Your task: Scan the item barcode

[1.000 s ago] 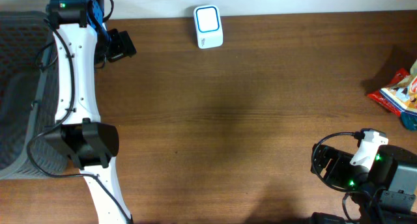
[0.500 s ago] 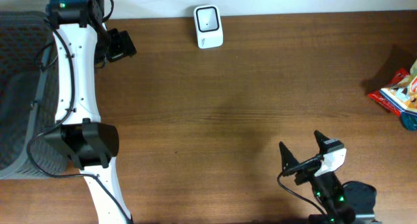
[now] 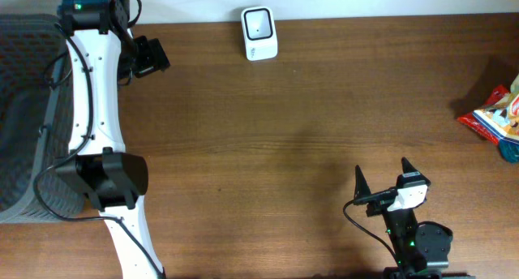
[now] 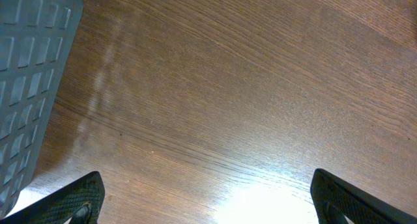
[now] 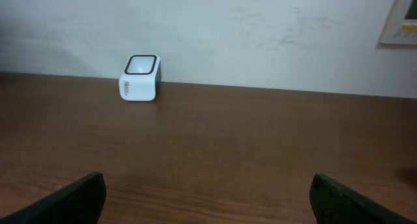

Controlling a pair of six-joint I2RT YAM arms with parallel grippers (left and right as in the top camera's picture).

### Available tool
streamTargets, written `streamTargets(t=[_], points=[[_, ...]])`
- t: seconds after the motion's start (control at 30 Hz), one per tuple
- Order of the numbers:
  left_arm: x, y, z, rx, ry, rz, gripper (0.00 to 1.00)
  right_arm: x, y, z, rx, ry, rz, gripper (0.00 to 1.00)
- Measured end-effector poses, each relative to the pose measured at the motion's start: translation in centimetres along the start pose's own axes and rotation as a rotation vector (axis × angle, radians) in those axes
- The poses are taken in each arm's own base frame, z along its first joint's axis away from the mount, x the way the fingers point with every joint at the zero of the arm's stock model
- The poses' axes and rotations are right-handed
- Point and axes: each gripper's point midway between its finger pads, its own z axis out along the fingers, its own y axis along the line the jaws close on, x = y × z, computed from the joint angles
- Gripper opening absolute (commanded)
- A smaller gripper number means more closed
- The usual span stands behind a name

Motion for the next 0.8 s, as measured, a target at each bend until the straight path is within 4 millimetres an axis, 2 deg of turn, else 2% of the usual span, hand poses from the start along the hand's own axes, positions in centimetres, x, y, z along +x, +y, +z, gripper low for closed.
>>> streamTargets(t=[0.37, 0.8], points=[[0.0, 0.0, 0.0, 0.0, 0.0, 0.0, 0.99, 0.2, -1.1, 0.0, 0.064, 0.006, 0.014, 0.99], [0.0, 0.0, 0.0, 0.0, 0.0, 0.0, 0.99, 0.2, -1.1, 0.0, 0.064, 0.006, 0.016, 0.99]])
